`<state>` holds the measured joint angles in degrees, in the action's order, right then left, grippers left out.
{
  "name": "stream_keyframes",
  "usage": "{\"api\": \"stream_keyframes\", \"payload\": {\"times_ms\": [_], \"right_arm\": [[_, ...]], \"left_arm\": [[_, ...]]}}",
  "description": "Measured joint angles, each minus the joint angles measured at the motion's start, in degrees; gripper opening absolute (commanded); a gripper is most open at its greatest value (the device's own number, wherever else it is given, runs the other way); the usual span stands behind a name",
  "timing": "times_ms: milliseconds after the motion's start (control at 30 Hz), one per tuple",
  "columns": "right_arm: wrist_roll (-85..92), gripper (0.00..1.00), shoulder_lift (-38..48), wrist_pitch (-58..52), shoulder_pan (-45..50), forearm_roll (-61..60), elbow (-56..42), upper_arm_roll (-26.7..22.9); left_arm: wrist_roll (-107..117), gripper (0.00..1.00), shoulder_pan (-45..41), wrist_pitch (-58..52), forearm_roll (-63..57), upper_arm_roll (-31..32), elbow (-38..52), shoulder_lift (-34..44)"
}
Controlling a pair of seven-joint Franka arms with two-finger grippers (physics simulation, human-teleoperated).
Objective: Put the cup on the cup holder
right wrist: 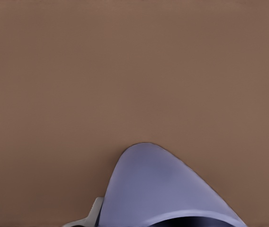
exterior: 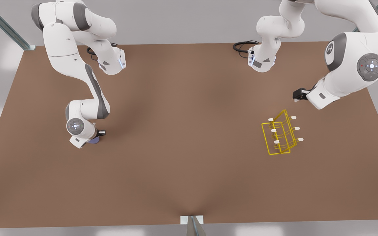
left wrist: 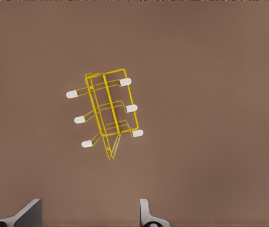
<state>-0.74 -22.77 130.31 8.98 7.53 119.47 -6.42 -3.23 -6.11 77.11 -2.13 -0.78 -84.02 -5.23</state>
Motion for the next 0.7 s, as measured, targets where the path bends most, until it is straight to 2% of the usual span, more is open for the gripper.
{"api": "stream_keyframes", "payload": {"times_ms": [267, 467, 700], "right_arm": [[0.3, 0.21, -0.1, -7.4, 4.4, -8.1, -8.7, 3.2], [0.5, 0.21, -2.2, -14.4, 7.2, -25.6, -13.9, 7.3], [6.6, 0.21, -7.2, -21.6, 6.4, -44.8, -18.6, 7.8]], "left_arm": [[0.3, 1.0, -0.5, -6.2, 0.1, 1.7, 4.1, 1.4], [0.3, 1.0, -0.3, -7.8, -0.3, 1.3, 4.3, 1.1], [0.3, 1.0, 1.2, -8.2, -1.8, 1.2, 4.3, 0.9]]}}
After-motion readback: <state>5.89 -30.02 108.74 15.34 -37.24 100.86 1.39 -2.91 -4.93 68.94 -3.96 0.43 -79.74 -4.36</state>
